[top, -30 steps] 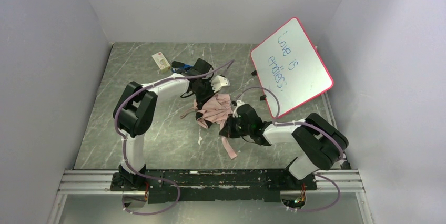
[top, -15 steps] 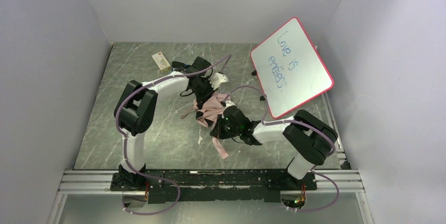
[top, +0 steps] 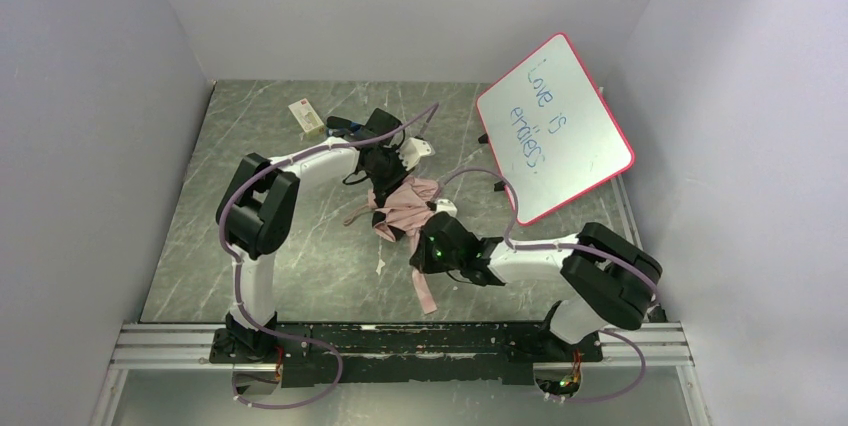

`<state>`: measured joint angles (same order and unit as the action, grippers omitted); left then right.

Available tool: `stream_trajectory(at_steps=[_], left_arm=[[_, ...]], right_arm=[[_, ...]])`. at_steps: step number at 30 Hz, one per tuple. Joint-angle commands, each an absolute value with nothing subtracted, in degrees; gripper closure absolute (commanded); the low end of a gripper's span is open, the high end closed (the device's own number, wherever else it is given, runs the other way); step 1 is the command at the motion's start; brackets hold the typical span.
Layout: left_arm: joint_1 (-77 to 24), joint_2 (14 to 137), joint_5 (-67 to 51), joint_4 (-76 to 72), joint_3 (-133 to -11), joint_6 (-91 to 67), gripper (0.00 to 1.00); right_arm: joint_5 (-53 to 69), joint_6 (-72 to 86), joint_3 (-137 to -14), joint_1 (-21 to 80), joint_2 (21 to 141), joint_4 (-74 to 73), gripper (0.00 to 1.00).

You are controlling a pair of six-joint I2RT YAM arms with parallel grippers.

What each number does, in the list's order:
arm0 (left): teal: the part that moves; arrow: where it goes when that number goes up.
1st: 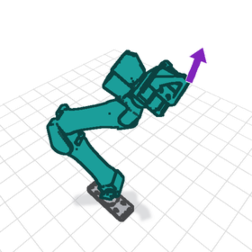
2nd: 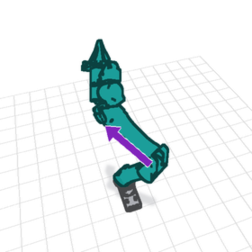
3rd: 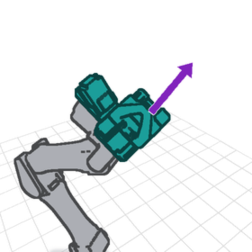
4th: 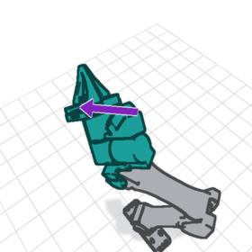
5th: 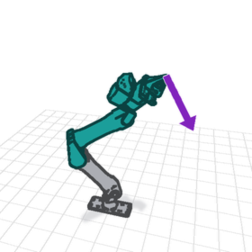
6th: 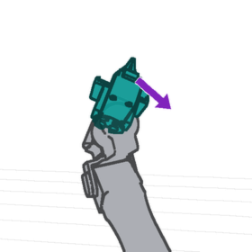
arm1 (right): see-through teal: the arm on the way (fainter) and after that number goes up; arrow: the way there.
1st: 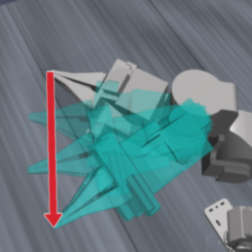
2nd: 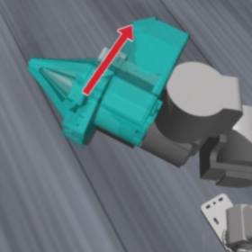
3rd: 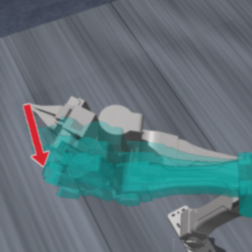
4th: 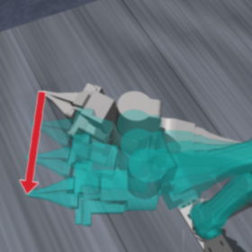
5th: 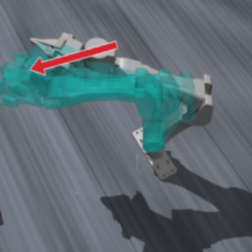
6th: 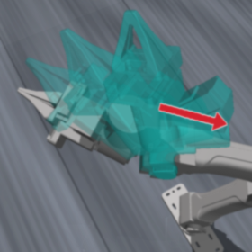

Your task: Put away the umbrella

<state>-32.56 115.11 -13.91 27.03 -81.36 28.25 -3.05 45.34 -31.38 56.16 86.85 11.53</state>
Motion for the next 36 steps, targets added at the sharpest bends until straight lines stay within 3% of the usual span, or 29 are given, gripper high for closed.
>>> stream_trajectory(at_steps=[1, 4, 12, 26, 36], left_arm=[[-30.7, 120.2, -0.1, 16.7, -79.1, 27.5, 0.95], [-30.7, 120.4, -0.1, 16.8, -79.4, 27.4, 0.95], [-31.6, 120.0, 0.7, 16.7, -78.8, 28.1, 0.95], [-32.6, 119.6, 2.3, 16.5, -77.8, 29.1, 0.95], [-33.2, 120.0, 2.4, 16.2, -77.5, 29.2, 0.95]], right_arm=[[10.7, 47.0, -28.4, 61.1, 85.4, 1.2, 1.0], [11.1, 47.5, -28.2, 62.2, 86.0, 1.4, 0.99], [9.9, 46.4, -29.4, 63.3, 87.6, 0.3, 0.78], [5.8, 47.1, -27.6, 64.6, 78.3, -12.2, 0.73], [6.8, 44.0, -28.9, 66.9, 74.5, -15.0, 0.59]])
